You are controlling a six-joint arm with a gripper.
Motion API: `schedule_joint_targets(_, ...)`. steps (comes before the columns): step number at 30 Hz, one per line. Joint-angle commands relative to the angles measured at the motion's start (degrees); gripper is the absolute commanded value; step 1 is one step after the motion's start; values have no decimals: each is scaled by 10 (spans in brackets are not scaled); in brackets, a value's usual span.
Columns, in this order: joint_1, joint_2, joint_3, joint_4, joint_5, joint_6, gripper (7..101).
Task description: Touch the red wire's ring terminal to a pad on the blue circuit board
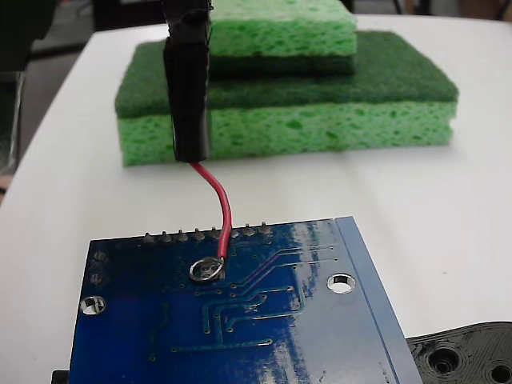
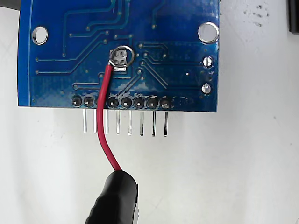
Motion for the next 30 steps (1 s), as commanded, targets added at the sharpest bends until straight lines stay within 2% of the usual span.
schedule_joint_targets(1, -4, 12, -9, -1, 8, 2, 1003)
schedule_joint_targets(10, -61, 88, -20, 10, 73, 39, 1003)
schedule_joint_targets(15, -101, 199, 46, -5, 94, 69, 1003)
schedule_joint_targets(24, -81, 512, 417, -177, 10, 87, 1003)
schedule_joint_targets(30, -80, 686, 631, -267, -11, 108, 1003)
